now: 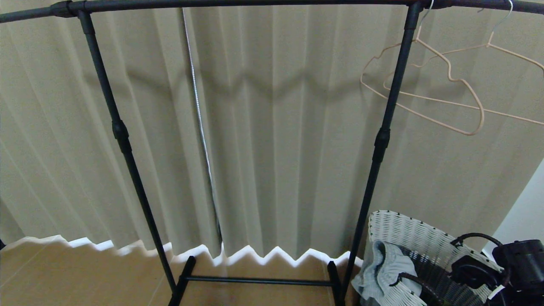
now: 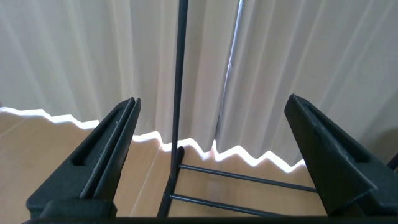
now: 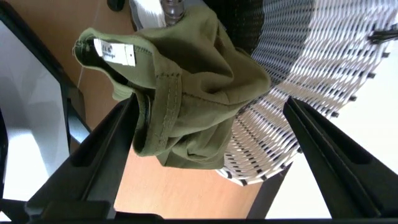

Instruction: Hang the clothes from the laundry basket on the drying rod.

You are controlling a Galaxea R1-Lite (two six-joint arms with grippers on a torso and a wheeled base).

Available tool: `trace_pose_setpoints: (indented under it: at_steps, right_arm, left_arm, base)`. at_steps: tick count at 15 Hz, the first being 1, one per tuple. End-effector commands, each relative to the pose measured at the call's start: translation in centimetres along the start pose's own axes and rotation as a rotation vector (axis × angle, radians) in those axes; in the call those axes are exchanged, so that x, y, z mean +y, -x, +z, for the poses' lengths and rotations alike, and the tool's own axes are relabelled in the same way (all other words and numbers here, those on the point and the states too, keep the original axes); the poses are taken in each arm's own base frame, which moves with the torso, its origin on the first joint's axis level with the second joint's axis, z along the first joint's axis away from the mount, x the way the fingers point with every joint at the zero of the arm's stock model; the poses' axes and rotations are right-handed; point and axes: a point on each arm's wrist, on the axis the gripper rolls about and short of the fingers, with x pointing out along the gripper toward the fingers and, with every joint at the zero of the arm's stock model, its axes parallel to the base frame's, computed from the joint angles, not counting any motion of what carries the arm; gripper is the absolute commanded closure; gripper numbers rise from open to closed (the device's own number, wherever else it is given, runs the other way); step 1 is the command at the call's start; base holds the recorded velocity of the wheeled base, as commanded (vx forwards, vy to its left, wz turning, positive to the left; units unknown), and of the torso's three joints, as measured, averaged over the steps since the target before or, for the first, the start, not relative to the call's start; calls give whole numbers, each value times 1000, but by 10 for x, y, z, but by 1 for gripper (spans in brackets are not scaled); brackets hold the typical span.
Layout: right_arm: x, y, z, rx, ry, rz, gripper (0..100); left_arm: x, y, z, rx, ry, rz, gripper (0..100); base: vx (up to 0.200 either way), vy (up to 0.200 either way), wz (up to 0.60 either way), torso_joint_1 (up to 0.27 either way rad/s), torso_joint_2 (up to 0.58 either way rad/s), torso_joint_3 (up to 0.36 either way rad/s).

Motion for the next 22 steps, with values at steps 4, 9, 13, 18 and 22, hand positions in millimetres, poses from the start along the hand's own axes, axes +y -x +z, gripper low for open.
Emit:
trace_pose_setpoints:
  at_steps: [4, 9, 13, 18, 22]
  right_arm:
    - [-1, -1, 2, -8, -4, -20, 0]
    - [-4, -2, 2, -13, -20, -28, 100]
    - [-4, 0, 3, -37, -27, -33, 100]
    - [-6, 27, -2, -239, -72, -64, 100]
    - [-7, 49, -6, -394, -126, -37, 100]
  left_arm:
    - [0, 0, 0, 0, 0, 1, 0]
    - [0, 0, 0, 0, 0, 1, 0]
    - [0, 0, 0, 0, 0, 1, 0]
    - [0, 0, 0, 0, 0, 1, 0]
    - [0, 0, 0, 0, 0, 1, 0]
  base:
    - [0, 0, 0, 0, 0, 0]
    - [0, 0, 0, 0, 0, 0]
    - [0, 0, 0, 0, 0, 0]
    - [0, 0, 0, 0, 0, 0]
    - [0, 0, 0, 0, 0, 0]
